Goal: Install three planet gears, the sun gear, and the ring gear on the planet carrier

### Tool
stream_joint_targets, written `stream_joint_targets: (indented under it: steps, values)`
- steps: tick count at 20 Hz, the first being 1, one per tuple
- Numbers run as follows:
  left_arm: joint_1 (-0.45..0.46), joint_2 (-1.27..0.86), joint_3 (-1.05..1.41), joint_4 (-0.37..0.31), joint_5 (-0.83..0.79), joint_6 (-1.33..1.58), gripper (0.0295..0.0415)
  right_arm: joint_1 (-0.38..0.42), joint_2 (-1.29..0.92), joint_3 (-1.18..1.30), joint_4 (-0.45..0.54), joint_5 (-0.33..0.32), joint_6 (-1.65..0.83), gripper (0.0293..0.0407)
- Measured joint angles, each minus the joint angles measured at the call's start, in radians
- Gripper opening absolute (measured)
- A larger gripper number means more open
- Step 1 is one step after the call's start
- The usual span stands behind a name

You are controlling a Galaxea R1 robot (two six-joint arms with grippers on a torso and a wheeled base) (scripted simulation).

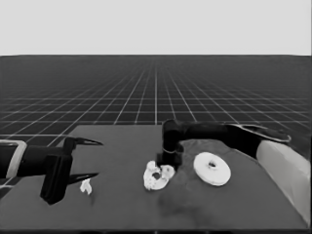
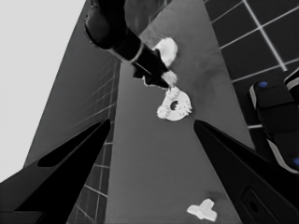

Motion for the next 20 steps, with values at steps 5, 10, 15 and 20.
stream_joint_targets:
  steps: [5,10,15,20]
  values:
    - [0.000,0.000,0.000,0.000,0.000,0.000,0.0385,0.008,0.193,-0.309,0.012,0.019,-0.127,0.0310]
    - [0.000,0.000,0.000,0.000,0.000,0.000,0.0385,-0.073,0.217,-0.375,-0.065,0.043,-0.165,0.0310]
    - [0.000,0.000,0.000,0.000,0.000,0.000,0.0385,-0.113,0.226,-0.407,-0.102,0.057,-0.183,0.0310]
    - [0.000,0.000,0.000,0.000,0.000,0.000,0.0385,-0.122,0.226,-0.409,-0.104,0.058,-0.173,0.0309]
